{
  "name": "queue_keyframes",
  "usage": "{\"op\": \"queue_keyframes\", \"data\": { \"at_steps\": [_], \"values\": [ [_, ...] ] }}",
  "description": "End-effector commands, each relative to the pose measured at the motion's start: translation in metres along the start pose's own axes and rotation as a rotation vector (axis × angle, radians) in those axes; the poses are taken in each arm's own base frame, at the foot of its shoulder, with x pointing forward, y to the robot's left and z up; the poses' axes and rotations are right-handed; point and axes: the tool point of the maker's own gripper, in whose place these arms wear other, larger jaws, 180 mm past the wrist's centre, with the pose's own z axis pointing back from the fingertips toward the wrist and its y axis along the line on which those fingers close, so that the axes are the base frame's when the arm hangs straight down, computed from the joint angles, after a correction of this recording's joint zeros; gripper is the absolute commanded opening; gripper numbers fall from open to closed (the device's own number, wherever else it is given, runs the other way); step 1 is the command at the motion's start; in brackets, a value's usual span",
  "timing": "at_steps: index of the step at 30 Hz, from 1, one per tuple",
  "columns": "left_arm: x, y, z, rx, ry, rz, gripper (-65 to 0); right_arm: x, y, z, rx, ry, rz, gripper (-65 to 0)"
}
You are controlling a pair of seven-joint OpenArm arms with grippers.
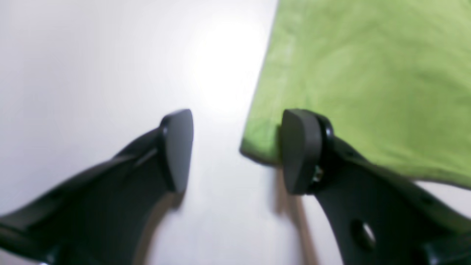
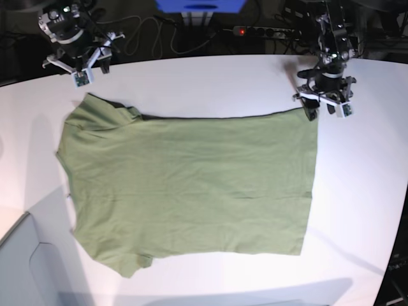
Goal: Fold the T-shirt properly
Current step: 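Move both grippers down to the shoulder corners of the green T-shirt, then close both grippers on the shirt's shoulder edge and lift slightly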
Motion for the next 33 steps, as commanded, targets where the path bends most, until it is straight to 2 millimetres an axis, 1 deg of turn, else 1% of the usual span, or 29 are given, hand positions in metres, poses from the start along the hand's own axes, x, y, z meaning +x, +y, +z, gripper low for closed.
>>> {"op": "queue_keyframes", "data": {
  "at_steps": [1, 4, 6, 8, 9, 13, 15, 17, 19, 21, 23, 25, 26, 29, 33],
  "values": [
    [-0.001, -0.009, -0.001, -0.028, 0.007, -0.007, -28.4, 0.003, 0.001, 0.003, 0.007, -0.018, 0.014, -35.0],
    [-0.007, -0.017, -0.002, -0.049, 0.023, -0.014, -28.6, 0.003, 0.001, 0.003, 0.008, -0.018, 0.013, -35.0],
    [-0.009, -0.019, -0.002, -0.051, 0.025, -0.010, -28.8, 0.003, 0.001, 0.003, 0.008, -0.018, 0.013, -35.0],
    [-0.011, -0.019, -0.001, -0.051, 0.029, -0.007, -28.9, 0.008, -0.002, 0.002, -0.001, -0.031, 0.013, -35.0],
    [-0.014, -0.017, 0.001, -0.048, 0.037, -0.006, -29.9, 0.010, -0.002, 0.001, -0.002, -0.034, 0.013, -35.0],
    [-0.018, -0.017, 0.004, -0.048, 0.048, -0.006, -40.1, 0.011, -0.003, 0.001, -0.005, -0.037, 0.012, -35.0],
    [-0.020, -0.015, 0.005, -0.045, 0.054, -0.006, -44.4, 0.019, -0.006, -0.001, -0.011, -0.058, 0.013, -34.9],
    [-0.021, -0.013, 0.006, -0.040, 0.055, -0.007, -46.7, 0.023, -0.007, -0.002, -0.015, -0.069, 0.014, -34.9],
    [-0.022, -0.013, 0.007, -0.040, 0.058, -0.007, -47.9, 0.031, -0.010, -0.004, -0.021, -0.091, 0.017, -34.8],
    [-0.022, -0.012, 0.007, -0.040, 0.058, -0.009, -51.5, 0.042, -0.013, -0.006, -0.030, -0.119, 0.022, -34.8],
    [-0.022, -0.012, 0.007, -0.038, 0.058, -0.008, -57.5, 0.053, -0.017, -0.008, -0.038, -0.147, 0.024, -34.7],
    [-0.022, -0.012, 0.007, -0.038, 0.058, -0.008, -64.1, 0.059, -0.021, -0.012, -0.045, -0.159, 0.023, -34.7],
    [-0.022, -0.012, 0.007, -0.037, 0.058, -0.008, -65.0, 0.062, -0.023, -0.016, -0.049, -0.165, 0.020, -34.7],
    [-0.022, -0.012, 0.007, -0.037, 0.059, -0.008, -65.0, 0.057, -0.030, -0.031, -0.054, -0.139, 0.002, -34.7],
    [-0.022, -0.012, 0.007, -0.037, 0.059, -0.008, -65.0, 0.042, -0.037, -0.053, -0.056, -0.085, -0.032, -34.7]
  ]
}}
